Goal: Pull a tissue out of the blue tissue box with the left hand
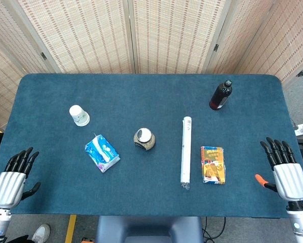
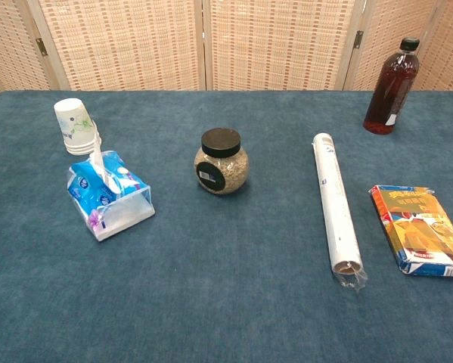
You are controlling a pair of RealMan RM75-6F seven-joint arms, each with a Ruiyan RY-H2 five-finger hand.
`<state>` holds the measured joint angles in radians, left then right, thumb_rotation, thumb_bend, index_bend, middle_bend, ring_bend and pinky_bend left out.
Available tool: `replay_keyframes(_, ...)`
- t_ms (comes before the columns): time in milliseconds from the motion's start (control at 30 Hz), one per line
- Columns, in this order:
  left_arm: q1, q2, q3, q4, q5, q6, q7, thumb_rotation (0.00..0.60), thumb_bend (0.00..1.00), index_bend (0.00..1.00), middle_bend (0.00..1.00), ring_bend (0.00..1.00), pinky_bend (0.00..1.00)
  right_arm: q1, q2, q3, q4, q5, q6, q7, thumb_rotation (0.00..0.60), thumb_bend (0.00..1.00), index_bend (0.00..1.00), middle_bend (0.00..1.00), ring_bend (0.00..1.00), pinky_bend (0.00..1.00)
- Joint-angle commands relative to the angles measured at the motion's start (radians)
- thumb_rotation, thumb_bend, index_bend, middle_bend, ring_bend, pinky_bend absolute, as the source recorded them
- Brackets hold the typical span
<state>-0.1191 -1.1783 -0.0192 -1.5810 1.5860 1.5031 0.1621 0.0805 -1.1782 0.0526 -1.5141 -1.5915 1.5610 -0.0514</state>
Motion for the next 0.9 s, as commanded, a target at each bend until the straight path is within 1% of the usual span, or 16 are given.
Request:
replay_keyframes(33,-0.024,-0.013,-0.011,0.006,0.018,-0.012,-0.018,0.600,0.31,0.01,0.00,0.00,0.16,-0.001,0.002,-0.001,-0.002,-0.002,0.002,0.001,0.600,0.06,0.00,0.00,0.00,0.01)
replay_keyframes(133,-0.076,-0.046,-0.033,0.045,0.065,-0.028,-0.016,0.600,0.33,0.06,0.00,0.00,0.19,-0.001,0.001,-0.001,-0.005,-0.001,-0.001,-0.004,0.600,0.06,0.00,0.00,0.00,0.01)
replay_keyframes(233,-0.133,-0.092,-0.059,0.095,0.115,-0.035,-0.009,0.600,0.39,0.16,0.00,0.03,0.23,0.001,-0.004,0.003,-0.003,0.000,-0.001,-0.018,0.600,0.06,0.00,0.00,0.00,0.01)
replay_keyframes(300,-0.166,-0.109,-0.067,0.105,0.134,-0.056,-0.006,0.600,0.42,0.19,0.00,0.03,0.24,0.003,-0.005,0.002,-0.004,0.001,-0.007,-0.019,0.600,0.06,0.00,0.00,0.00,0.01)
replay_keyframes(400,-0.218,-0.123,-0.072,0.093,0.138,-0.122,0.007,0.600,0.43,0.21,0.00,0.03,0.24,0.008,-0.008,0.002,-0.002,0.003,-0.018,-0.023,0.600,0.06,0.00,0.00,0.00,0.01)
replay_keyframes(633,-0.319,-0.169,-0.081,0.058,0.101,-0.286,0.106,0.600,0.43,0.22,0.00,0.03,0.23,0.014,-0.012,-0.005,0.002,-0.003,-0.032,-0.028,0.600,0.06,0.00,0.00,0.00,0.01)
replay_keyframes(900,-0.407,-0.239,-0.099,0.078,0.045,-0.408,0.217,0.600,0.43,0.23,0.00,0.03,0.24,0.020,-0.009,-0.009,0.003,-0.001,-0.048,-0.018,0.600,0.06,0.00,0.00,0.00,0.01)
